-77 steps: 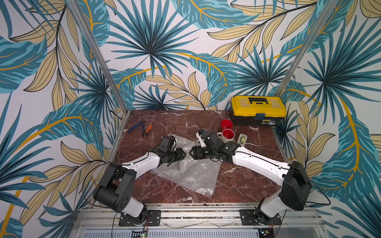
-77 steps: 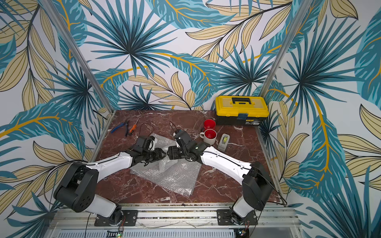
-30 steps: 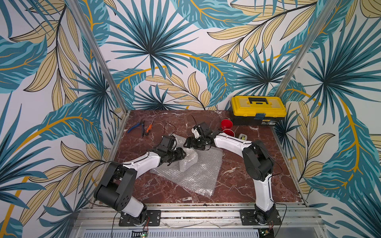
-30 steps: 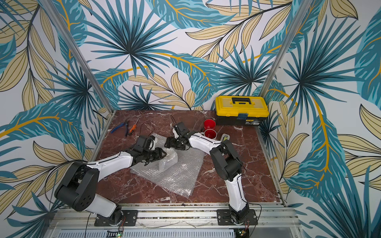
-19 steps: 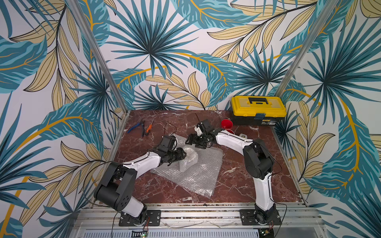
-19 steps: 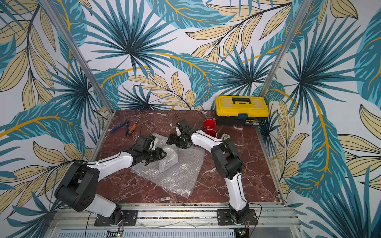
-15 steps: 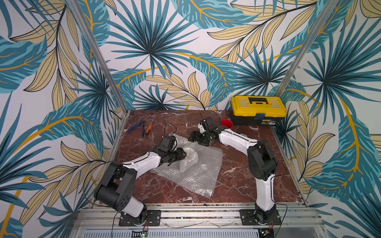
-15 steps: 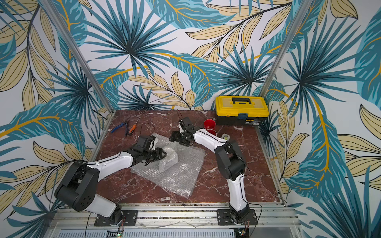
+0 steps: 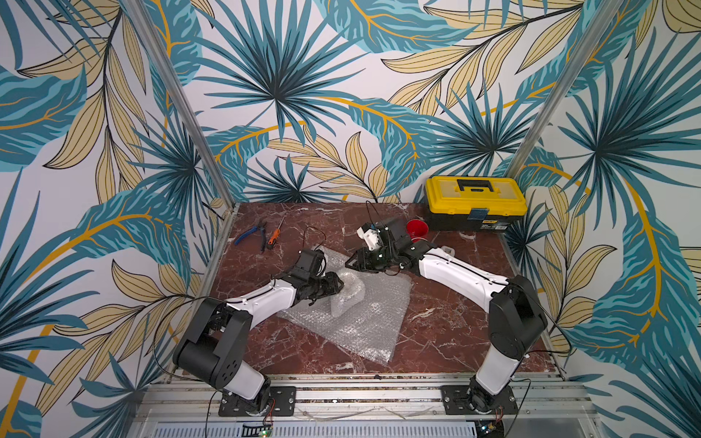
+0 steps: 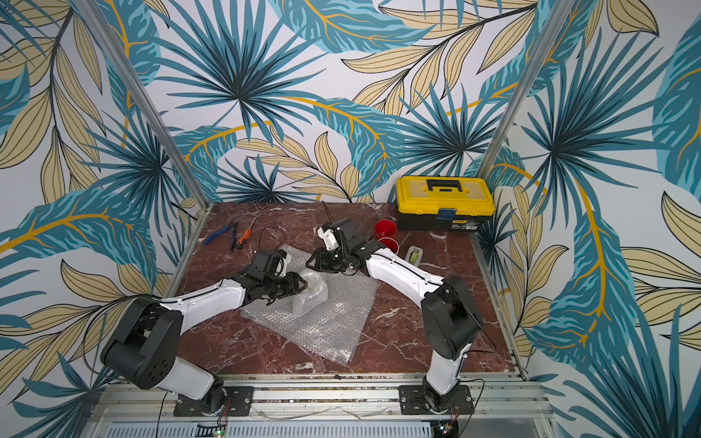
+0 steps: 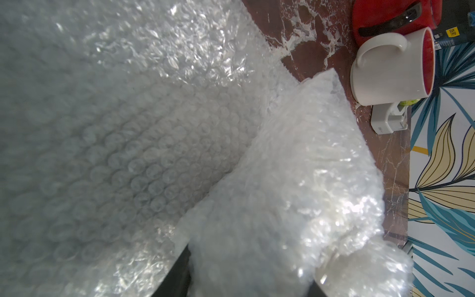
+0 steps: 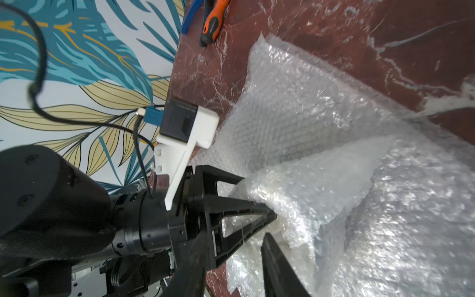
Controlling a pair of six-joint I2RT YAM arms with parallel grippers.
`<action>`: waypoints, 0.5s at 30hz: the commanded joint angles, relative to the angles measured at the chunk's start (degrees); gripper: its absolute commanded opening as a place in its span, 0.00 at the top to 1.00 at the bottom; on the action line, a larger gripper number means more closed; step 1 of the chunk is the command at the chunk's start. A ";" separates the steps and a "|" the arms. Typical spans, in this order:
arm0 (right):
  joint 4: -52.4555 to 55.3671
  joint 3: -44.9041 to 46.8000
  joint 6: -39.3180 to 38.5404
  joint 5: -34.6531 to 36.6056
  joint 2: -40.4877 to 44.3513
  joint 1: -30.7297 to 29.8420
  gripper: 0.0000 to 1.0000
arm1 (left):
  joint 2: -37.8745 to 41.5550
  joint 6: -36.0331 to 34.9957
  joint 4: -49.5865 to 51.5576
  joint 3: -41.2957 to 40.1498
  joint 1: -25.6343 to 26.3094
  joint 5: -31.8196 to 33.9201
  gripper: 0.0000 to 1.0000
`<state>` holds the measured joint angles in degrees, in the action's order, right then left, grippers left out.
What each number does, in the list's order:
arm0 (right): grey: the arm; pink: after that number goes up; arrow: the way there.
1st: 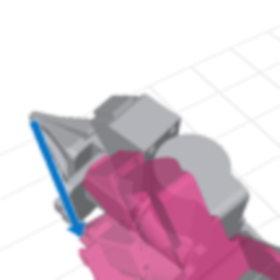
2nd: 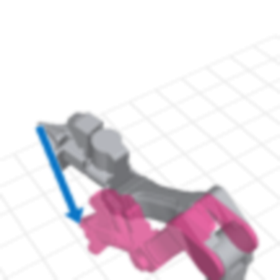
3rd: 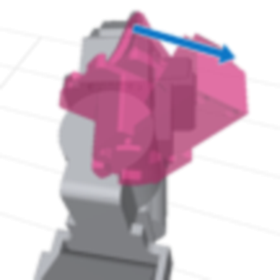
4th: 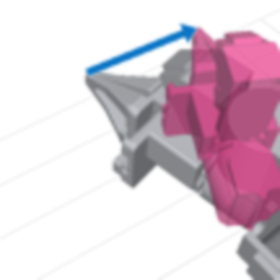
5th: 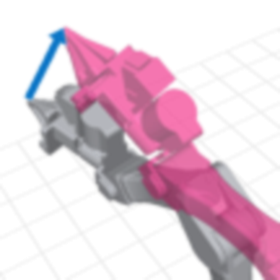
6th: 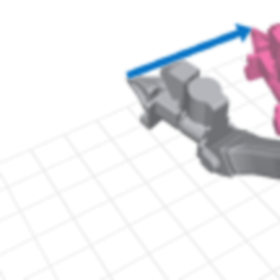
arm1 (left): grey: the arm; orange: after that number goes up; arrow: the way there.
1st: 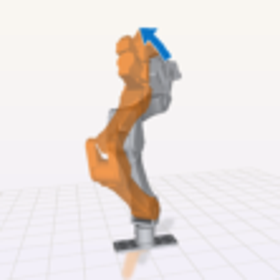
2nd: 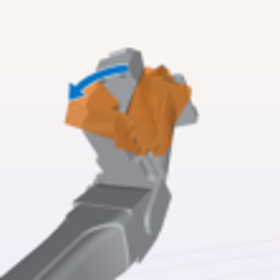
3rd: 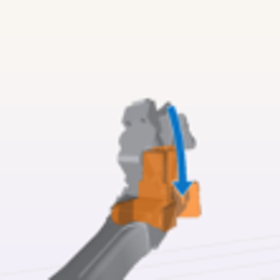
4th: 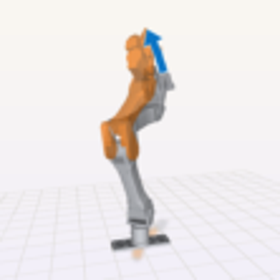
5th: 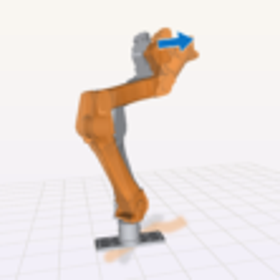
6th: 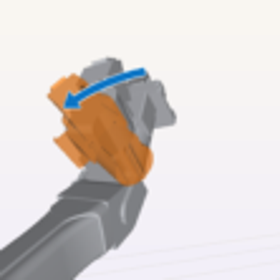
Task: Wrap mugs in bubble wrap
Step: Stick the tape on the bubble wrap.
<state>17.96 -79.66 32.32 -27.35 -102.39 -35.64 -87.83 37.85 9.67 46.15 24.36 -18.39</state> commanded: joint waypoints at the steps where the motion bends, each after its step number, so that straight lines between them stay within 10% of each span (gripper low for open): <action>1: 2.40 1.00 -2.42 -1.74 -1.94 -0.07 0.63 | -1.46 -0.51 2.03 1.75 0.71 -0.51 0.54; 15: 2.92 1.13 -2.80 -2.89 -7.17 -1.15 0.63 | -1.44 -0.32 2.03 1.57 0.82 -0.22 0.54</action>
<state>19.38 -79.66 30.76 -29.41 -108.47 -36.12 -88.07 37.85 9.67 46.35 24.49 -18.39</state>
